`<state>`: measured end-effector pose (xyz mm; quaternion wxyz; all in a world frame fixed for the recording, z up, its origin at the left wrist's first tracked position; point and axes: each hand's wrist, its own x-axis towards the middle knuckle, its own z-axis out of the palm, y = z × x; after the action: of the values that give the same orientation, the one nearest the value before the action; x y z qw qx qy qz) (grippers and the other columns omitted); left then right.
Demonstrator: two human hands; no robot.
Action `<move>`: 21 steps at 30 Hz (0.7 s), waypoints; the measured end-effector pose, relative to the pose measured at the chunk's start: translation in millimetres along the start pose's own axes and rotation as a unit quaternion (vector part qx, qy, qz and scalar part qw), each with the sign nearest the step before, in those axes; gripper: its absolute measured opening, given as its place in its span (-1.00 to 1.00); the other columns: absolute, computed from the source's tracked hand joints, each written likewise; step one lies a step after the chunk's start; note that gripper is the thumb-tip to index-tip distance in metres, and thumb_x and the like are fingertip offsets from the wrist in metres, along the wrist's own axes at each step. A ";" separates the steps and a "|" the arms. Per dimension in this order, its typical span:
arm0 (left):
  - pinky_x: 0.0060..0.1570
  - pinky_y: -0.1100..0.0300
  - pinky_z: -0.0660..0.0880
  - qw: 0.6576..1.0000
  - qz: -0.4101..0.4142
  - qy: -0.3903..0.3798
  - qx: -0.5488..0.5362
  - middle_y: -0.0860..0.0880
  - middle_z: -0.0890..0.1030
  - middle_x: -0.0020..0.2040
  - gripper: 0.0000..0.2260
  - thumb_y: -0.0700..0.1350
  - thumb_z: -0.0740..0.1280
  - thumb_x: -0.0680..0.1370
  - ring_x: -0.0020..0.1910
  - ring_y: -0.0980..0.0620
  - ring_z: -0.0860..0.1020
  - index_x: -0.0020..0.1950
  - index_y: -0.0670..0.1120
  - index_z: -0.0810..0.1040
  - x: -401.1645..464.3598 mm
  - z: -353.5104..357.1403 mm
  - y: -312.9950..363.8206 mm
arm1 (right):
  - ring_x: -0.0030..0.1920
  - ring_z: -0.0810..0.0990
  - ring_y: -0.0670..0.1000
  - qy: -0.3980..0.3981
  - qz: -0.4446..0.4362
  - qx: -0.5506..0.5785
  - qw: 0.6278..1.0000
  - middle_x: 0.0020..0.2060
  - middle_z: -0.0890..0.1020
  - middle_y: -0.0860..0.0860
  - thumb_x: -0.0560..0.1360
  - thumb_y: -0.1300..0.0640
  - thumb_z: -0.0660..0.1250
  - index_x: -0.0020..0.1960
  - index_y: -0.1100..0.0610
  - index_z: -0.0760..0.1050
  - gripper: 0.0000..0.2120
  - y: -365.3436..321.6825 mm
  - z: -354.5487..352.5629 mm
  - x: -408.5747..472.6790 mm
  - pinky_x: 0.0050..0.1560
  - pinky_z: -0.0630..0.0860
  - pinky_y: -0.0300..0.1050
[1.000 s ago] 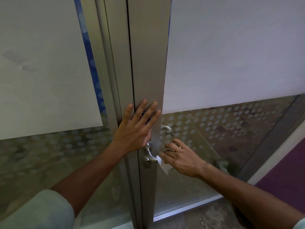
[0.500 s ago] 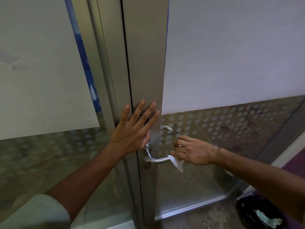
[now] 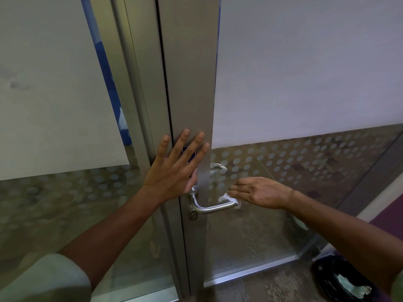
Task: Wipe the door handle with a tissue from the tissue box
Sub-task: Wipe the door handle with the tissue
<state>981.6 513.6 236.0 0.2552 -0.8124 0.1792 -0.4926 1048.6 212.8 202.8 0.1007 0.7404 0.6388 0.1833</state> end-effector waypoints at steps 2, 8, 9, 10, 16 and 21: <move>0.54 -0.31 -0.25 1.000 0.001 -0.001 -0.003 -0.14 0.12 0.65 -0.34 0.10 0.16 0.58 0.62 -0.26 0.05 0.65 -0.07 0.11 0.3 -0.7 0.4 | -0.09 0.67 0.00 -0.004 0.057 0.036 0.998 -0.02 0.72 0.06 0.33 0.27 0.59 0.24 0.17 0.61 -0.51 1.8 -3.5 -0.5 -0.12 0.64 -0.18; 0.54 -0.31 -0.27 1.000 -0.001 0.001 0.002 -0.15 0.11 0.65 -0.34 0.10 0.14 0.58 0.62 -0.26 0.02 0.65 -0.07 0.11 0.7 -0.9 0.6 | -0.07 0.61 -0.20 -0.013 0.285 0.250 0.925 0.00 0.66 -0.09 0.57 0.27 0.33 0.20 0.04 0.62 -0.73 -10.4 6.3 -4.1 -0.02 0.57 -0.27; 0.54 -0.31 -0.27 1.000 0.000 -0.001 0.003 -0.15 0.09 0.66 -0.34 0.11 0.13 0.59 0.62 -0.26 0.01 0.65 -0.07 0.11 0.4 -0.9 1.1 | -0.08 0.60 -0.27 0.012 0.321 0.302 0.897 0.00 0.67 -0.13 0.57 0.27 0.34 0.19 0.05 0.64 -0.74 -14.7 9.5 -5.6 0.00 0.56 -0.34; 0.54 -0.31 -0.27 1.000 0.001 -0.003 0.003 -0.15 0.08 0.66 -0.34 0.11 0.13 0.59 0.62 -0.26 0.01 0.65 -0.07 0.10 0.2 -1.0 1.3 | -0.07 0.62 -0.29 0.038 0.357 0.360 0.861 0.02 0.69 -0.14 0.56 0.27 0.35 0.18 0.07 0.65 -0.75 -20.2 12.5 -6.6 0.03 0.55 -0.36; 0.54 -0.32 -0.26 1.000 0.002 0.003 0.004 -0.16 0.06 0.66 -0.34 0.11 0.14 0.58 0.62 -0.27 0.01 0.65 -0.08 0.11 -0.3 -0.8 1.3 | -0.07 0.72 0.03 0.178 0.551 0.652 0.489 -0.10 0.77 0.07 0.53 0.36 0.35 0.10 0.26 0.66 -0.81 -65.9 26.6 -0.1 -0.03 0.64 -0.08; 0.54 -0.31 -0.26 1.000 -0.001 0.007 0.001 -0.15 0.11 0.65 -0.35 0.09 0.14 0.59 0.61 -0.26 0.05 0.65 -0.08 0.12 0.0 -0.3 1.9 | -0.13 0.67 0.16 0.221 0.536 0.776 0.247 0.00 0.69 0.29 0.57 0.40 0.17 0.16 0.32 0.59 -0.73 -108.3 31.7 -2.5 -0.27 0.61 -0.09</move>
<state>981.2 512.1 235.0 0.2539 -0.8092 0.1796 -0.4985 962.6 230.8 132.0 -0.7893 0.5632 -0.0747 -0.2328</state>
